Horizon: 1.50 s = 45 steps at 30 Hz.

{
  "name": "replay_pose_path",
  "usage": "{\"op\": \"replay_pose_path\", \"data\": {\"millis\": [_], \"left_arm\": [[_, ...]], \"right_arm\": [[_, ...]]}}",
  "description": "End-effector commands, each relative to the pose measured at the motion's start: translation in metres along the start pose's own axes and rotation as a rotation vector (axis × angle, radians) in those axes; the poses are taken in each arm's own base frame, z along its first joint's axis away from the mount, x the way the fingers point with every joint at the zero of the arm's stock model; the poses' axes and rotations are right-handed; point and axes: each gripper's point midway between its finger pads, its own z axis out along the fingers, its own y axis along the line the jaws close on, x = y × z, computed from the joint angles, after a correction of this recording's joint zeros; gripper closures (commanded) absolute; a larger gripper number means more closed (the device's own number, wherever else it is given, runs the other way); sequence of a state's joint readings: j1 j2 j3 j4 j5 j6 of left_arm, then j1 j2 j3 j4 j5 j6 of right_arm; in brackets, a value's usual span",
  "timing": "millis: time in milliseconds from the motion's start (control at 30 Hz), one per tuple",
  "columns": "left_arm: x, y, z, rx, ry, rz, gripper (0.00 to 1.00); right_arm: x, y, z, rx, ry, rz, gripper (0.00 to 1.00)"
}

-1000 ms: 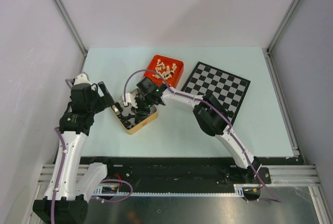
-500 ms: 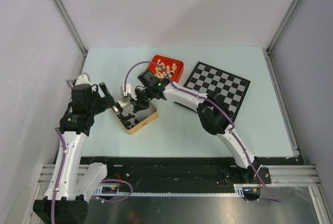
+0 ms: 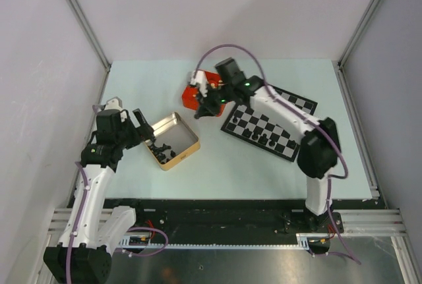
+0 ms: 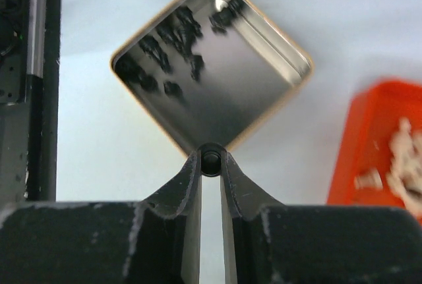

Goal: Set up the chess pieces on the board

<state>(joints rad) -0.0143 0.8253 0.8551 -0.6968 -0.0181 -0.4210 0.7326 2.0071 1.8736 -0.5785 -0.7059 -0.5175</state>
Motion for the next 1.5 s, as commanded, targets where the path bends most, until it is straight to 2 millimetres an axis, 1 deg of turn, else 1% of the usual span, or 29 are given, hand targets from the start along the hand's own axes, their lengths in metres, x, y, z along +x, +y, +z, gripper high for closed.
{"op": "replay_pose_path", "data": {"millis": [0,33,67,100,133,167,200,233,300,333,400,433,467,533,567,767,933,1133,1467], "left_arm": [[0.004,-0.017,0.008,0.101,0.014,-0.043,0.03],[0.008,-0.02,0.01,0.116,0.025,-0.045,0.03],[0.007,-0.022,0.011,0.129,0.021,-0.05,0.03],[0.008,-0.023,0.012,0.136,0.023,-0.053,0.04],[0.011,-0.025,0.014,0.149,0.036,-0.056,0.04],[0.011,-0.027,0.015,0.158,0.036,-0.065,0.04],[0.013,-0.028,0.015,0.164,0.039,-0.069,0.04],[0.015,-0.029,0.017,0.175,0.045,-0.073,0.04],[0.017,-0.031,0.017,0.19,0.051,-0.09,0.04],[0.02,-0.032,0.019,0.197,0.055,-0.097,0.04],[0.026,-0.036,0.019,0.222,0.077,-0.105,0.04],[0.029,-0.036,0.02,0.228,0.088,-0.113,0.04],[0.032,-0.038,0.019,0.239,0.098,-0.116,0.05],[0.039,-0.037,0.019,0.243,0.11,-0.126,0.04],[0.04,-0.037,0.019,0.246,0.111,-0.128,0.04],[0.048,-0.034,0.019,0.246,0.118,-0.128,0.04],[0.047,-0.034,0.021,0.243,0.123,-0.116,0.04],[0.049,-0.032,0.024,0.233,0.133,-0.111,0.04],[0.05,-0.032,0.025,0.231,0.137,-0.11,0.03]], "right_arm": [[0.022,-0.012,-0.074,0.165,0.042,0.119,0.91],[0.03,-0.016,-0.082,0.197,0.051,0.133,0.91],[0.056,-0.018,-0.086,0.235,0.1,0.179,0.9],[0.067,-0.026,-0.098,0.282,0.109,0.205,0.9],[0.065,-0.03,-0.108,0.329,0.092,0.192,0.9],[0.079,-0.036,-0.114,0.384,0.125,0.208,0.9],[0.096,-0.035,-0.115,0.401,0.153,0.231,0.9],[0.102,-0.042,-0.121,0.433,0.154,0.242,0.89],[0.119,-0.047,-0.125,0.465,0.176,0.272,0.89],[0.122,-0.054,-0.128,0.487,0.168,0.29,0.89],[0.133,-0.061,-0.126,0.505,0.182,0.314,0.89],[0.136,-0.068,-0.127,0.531,0.182,0.316,0.89],[0.143,-0.071,-0.123,0.532,0.194,0.328,0.89],[0.148,-0.077,-0.121,0.552,0.2,0.333,0.89],[0.155,-0.079,-0.117,0.548,0.21,0.346,0.89],[0.168,-0.083,-0.11,0.55,0.232,0.366,0.87],[0.181,-0.089,-0.101,0.557,0.253,0.373,0.85],[0.198,-0.091,-0.096,0.559,0.293,0.391,0.84],[0.21,-0.092,-0.092,0.553,0.314,0.404,0.83]]}}
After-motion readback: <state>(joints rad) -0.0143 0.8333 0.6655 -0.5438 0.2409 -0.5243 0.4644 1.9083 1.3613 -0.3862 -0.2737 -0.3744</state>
